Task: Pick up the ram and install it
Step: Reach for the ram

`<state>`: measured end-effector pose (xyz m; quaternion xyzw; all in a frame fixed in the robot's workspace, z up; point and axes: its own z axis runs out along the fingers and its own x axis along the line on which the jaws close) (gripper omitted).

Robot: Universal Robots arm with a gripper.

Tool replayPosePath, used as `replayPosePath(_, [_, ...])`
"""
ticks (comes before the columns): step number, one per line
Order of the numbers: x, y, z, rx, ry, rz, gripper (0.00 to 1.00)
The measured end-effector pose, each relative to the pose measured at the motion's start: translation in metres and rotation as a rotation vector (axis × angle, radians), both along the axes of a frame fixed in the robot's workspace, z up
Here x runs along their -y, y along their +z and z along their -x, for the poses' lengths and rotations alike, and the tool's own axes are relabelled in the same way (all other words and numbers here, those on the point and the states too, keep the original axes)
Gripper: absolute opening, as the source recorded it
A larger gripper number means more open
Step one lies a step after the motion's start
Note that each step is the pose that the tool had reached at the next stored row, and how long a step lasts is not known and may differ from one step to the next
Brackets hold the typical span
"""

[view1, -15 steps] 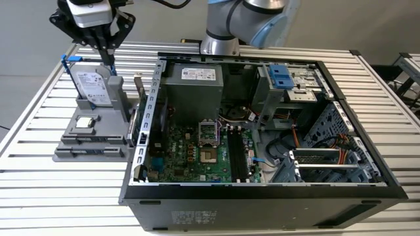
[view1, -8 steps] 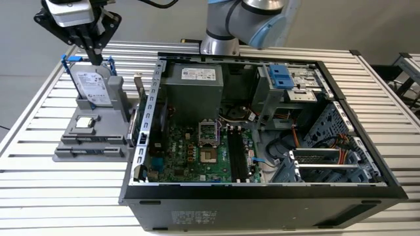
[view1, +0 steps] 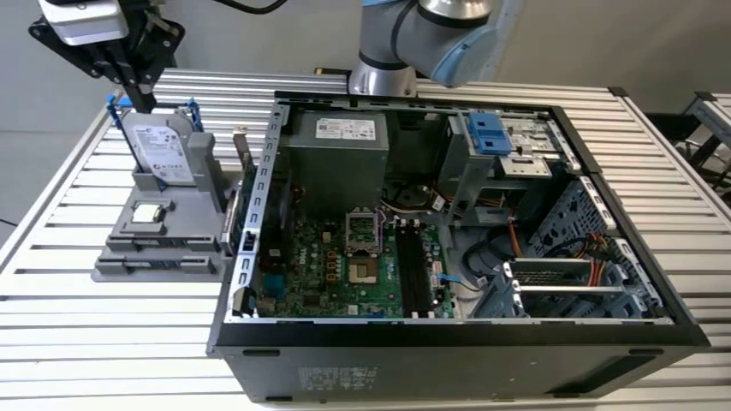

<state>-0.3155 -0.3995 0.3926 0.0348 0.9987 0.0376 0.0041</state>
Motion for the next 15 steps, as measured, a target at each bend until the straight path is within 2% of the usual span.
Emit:
replayPosePath(11, [0.0001,0.0000,0.0296,-0.0001,0.000,0.0001,0.00])
replayPosePath(13, [0.0001,0.0001,0.0331,-0.0001,0.000,0.0001,0.00])
replayPosePath(15, [0.0015,0.0001,0.0332,-0.0001,0.000,0.0000,0.00])
